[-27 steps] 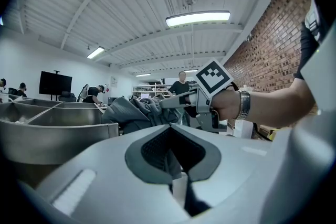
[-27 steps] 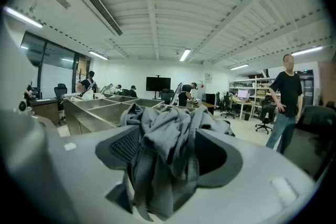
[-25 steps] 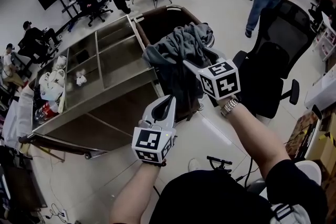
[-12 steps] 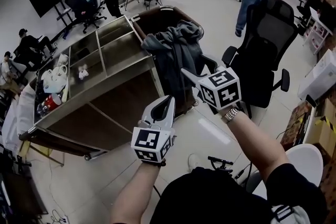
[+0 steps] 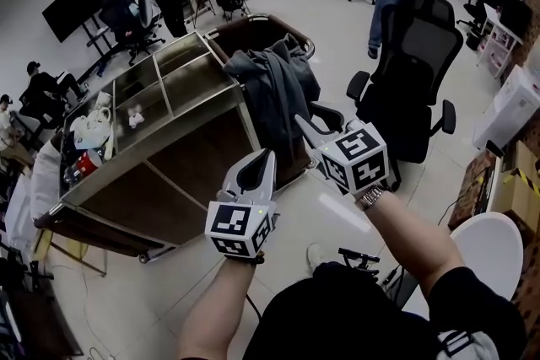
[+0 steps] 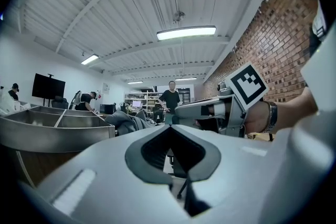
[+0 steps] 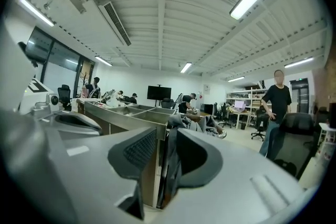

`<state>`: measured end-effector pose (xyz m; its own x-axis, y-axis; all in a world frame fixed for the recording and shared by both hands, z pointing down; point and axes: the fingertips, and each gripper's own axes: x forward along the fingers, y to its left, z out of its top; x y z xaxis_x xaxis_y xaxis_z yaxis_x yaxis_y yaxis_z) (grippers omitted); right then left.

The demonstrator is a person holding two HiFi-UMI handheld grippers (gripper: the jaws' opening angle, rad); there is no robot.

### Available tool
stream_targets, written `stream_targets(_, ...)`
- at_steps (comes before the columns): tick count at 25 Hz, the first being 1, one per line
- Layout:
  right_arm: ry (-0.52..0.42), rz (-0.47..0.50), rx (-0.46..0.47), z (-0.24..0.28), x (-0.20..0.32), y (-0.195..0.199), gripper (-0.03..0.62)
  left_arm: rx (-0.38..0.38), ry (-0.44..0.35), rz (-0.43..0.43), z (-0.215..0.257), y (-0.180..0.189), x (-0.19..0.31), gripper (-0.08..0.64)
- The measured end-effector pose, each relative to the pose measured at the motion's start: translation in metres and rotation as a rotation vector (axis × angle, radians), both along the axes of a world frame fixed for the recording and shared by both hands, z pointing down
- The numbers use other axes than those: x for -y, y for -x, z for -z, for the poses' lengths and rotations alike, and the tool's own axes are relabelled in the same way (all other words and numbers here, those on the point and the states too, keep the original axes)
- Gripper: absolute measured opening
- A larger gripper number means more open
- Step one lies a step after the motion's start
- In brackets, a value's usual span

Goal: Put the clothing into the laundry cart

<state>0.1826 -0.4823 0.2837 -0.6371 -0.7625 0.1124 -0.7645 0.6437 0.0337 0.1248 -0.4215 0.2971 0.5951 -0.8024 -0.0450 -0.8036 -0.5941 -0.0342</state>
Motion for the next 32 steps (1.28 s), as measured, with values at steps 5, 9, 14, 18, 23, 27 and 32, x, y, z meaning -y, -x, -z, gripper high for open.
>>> stream_targets(5,-0.061,-0.012,0.030,0.022,-0.025,-0.005,0.088,-0.006,-0.018,-0.014,0.013,-0.006,-0.013,0.002)
stream_targets(9,-0.097,-0.010,0.060,0.031,-0.040,-0.009,0.046,-0.001,-0.025,-0.026,0.018,-0.012,-0.018,0.002)
stream_targets(14,-0.126,-0.015,0.087,0.036,-0.048,-0.018,0.002,0.009,-0.044,-0.034,0.028,-0.023,-0.019,0.002)
stream_targets(18,-0.139,-0.010,0.101,0.040,-0.049,-0.025,0.000,0.008,-0.048,-0.029,0.033,-0.031,-0.016,0.002)
stream_targets(23,-0.149,0.006,0.102,0.040,-0.054,-0.029,0.000,0.014,-0.044,-0.024,0.030,-0.040,-0.015,0.002)
stream_targets(27,-0.144,0.016,0.098,0.036,-0.054,-0.031,0.000,0.011,-0.046,-0.021,0.031,-0.047,-0.012,0.002)
stream_targets(32,-0.139,0.021,0.088,0.034,-0.051,-0.036,0.000,0.006,-0.041,-0.017,0.029,-0.054,-0.008,0.002)
